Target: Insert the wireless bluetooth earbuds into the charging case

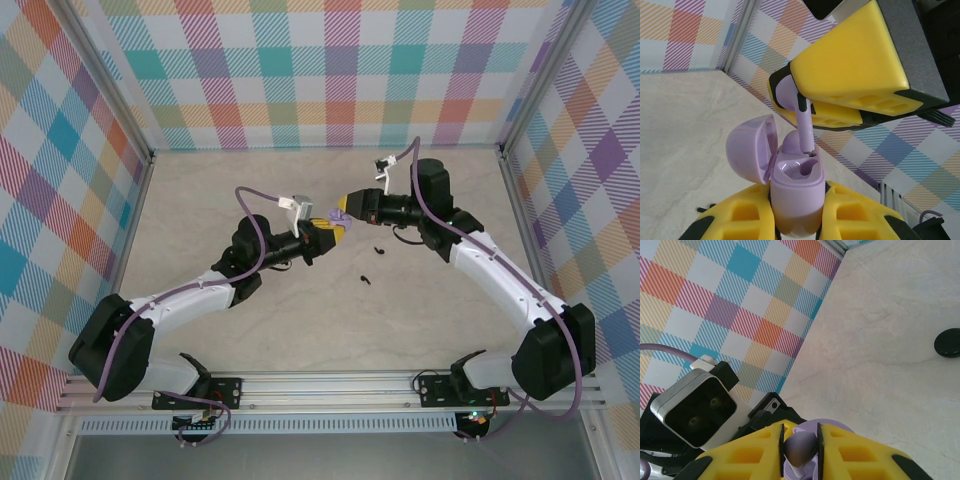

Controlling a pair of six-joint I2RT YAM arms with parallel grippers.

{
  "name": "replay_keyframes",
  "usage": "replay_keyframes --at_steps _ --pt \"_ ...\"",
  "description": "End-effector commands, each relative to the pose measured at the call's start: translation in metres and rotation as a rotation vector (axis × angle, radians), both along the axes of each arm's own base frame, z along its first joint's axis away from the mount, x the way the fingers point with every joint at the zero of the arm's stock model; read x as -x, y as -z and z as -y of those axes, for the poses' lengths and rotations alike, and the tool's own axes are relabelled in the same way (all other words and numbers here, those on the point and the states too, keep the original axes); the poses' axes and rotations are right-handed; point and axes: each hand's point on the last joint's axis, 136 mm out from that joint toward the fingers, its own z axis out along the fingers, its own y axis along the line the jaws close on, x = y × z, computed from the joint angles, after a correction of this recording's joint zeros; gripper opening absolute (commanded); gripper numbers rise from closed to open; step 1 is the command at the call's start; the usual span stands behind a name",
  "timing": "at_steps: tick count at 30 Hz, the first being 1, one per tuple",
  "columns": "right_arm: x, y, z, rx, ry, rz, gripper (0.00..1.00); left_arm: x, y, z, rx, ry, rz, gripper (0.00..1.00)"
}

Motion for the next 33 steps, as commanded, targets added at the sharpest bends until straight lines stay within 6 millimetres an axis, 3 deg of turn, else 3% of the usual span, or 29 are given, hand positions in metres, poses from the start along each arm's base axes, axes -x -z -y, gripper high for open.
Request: replay_keyframes --at_steps 1,33 --pt "-0.002 -0.009 -0.004 0.003 -0.015 0.04 0.24 0.011 -0.018 0.002 0.028 0.026 0.065 0.13" --pt "0.01 -0.002 -0.01 0.036 -0.088 0.034 0.24 0.006 -0.019 0.0 0.028 -0.007 0.053 0.13"
